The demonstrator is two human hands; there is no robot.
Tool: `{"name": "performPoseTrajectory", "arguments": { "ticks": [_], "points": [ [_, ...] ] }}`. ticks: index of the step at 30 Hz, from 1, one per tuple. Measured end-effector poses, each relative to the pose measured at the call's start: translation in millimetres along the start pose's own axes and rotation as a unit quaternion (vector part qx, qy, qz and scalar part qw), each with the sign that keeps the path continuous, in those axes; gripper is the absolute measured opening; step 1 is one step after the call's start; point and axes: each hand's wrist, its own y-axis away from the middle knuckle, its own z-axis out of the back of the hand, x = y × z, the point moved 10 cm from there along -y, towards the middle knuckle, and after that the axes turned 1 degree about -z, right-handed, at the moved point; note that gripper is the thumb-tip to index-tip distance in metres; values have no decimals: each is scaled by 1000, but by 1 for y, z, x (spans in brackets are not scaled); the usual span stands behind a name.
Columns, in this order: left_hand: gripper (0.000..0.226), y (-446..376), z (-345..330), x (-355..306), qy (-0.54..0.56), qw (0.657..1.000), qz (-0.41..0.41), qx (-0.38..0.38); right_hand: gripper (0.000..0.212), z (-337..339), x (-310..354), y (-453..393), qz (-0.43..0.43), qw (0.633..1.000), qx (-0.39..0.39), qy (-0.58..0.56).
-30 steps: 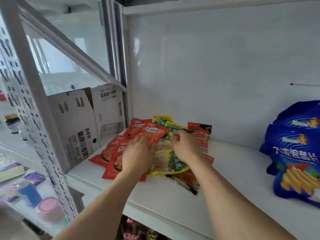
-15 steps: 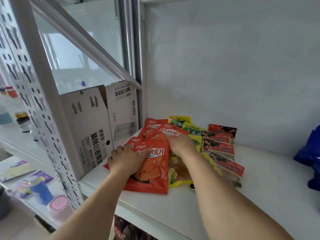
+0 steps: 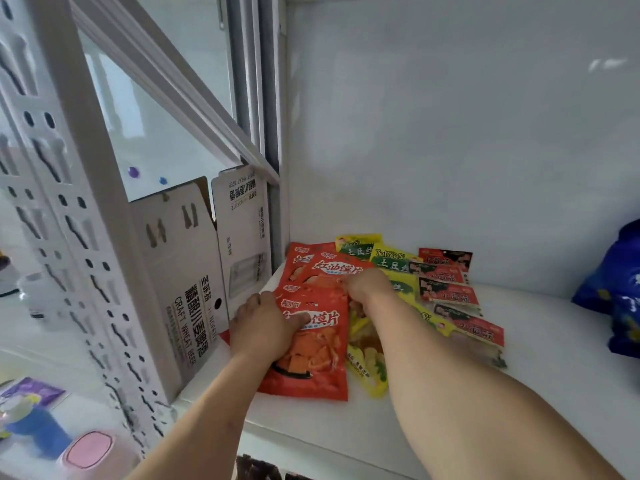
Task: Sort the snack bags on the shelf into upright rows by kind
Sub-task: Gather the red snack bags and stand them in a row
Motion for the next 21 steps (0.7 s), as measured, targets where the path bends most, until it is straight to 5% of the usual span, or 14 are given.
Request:
{"name": "performPoseTrajectory", "arguments": {
  "ticks": [3,8,15,21],
  "points": [
    [85,1,7,-3,17,999,-21,-41,28,8,-5,4,-18,997,-24,-76],
    [74,9,25,-16,39,988,-84,-121,17,16,-13,12,-52,980,18,-190],
    [24,18,30,-44,89,984,-121,-94,34,46,-17,30,-52,957,-3,-284],
    [34,10,18,-54,220,973,-61,-31,37,64,-35,37,-47,934,-23,-355]
  ]
}}
